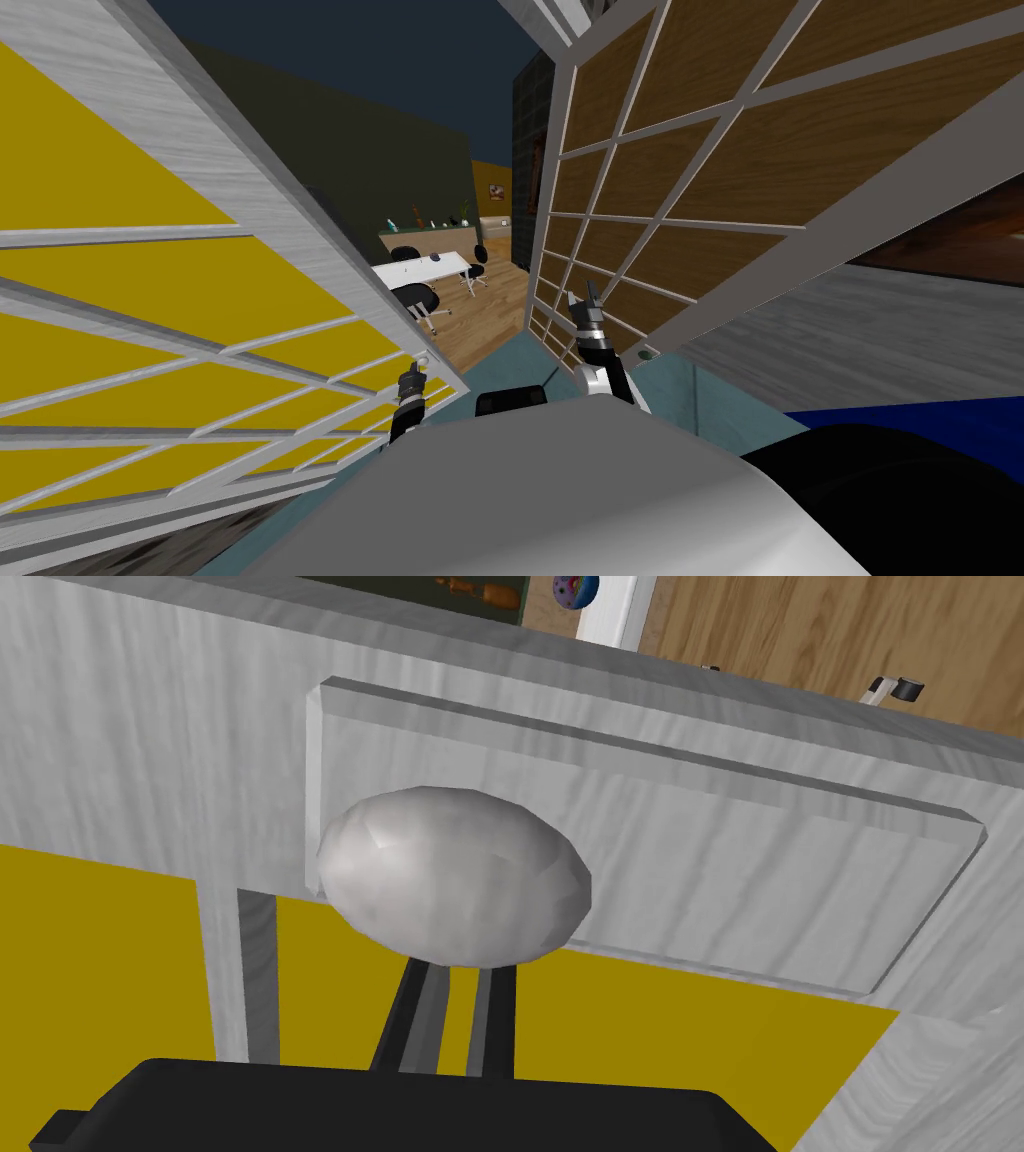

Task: Pull the door open

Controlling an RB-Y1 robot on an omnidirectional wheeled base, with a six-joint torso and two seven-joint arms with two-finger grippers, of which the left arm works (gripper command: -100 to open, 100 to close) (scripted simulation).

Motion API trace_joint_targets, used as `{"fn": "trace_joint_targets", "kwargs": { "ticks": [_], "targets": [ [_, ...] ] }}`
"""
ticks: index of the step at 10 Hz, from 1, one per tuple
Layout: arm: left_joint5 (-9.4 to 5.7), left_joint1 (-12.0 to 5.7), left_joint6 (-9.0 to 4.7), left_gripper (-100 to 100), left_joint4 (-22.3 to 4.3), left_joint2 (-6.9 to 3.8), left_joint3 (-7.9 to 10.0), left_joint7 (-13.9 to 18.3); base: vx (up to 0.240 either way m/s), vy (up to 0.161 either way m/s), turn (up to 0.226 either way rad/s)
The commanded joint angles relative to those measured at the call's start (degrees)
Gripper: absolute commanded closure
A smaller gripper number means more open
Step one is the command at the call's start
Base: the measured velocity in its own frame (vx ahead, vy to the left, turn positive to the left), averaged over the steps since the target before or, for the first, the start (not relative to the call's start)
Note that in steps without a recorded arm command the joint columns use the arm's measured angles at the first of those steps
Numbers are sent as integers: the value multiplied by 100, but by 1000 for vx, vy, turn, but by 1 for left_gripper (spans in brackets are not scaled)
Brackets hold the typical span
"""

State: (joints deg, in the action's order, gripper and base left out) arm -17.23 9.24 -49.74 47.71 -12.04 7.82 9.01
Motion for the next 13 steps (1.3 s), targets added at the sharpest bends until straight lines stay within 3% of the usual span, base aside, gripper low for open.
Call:
{"fn": "trace_joint_targets", "kwargs": {
  "ticks": [1, 2, 9, 10, 12, 13],
  "targets": [
    [-25, -89, -90, 100, -12, 8, -93, 210, -39, 0, -46],
    [-140, 31, 50, -100, 80, 2, -81, 313, -32, 14, 13],
    [-591, -36, 42, -100, 115, 27, -345, 1280, -53, -8, -23],
    [-591, -36, 42, -100, 115, 27, -345, 1341, -49, 0, -7],
    [-765, -61, 40, -100, 128, 36, -449, 1705, -46, -6, -19],
    [-765, -61, 40, -100, 128, 36, -449, 1771, -38, -2, -8]
  ]
}}
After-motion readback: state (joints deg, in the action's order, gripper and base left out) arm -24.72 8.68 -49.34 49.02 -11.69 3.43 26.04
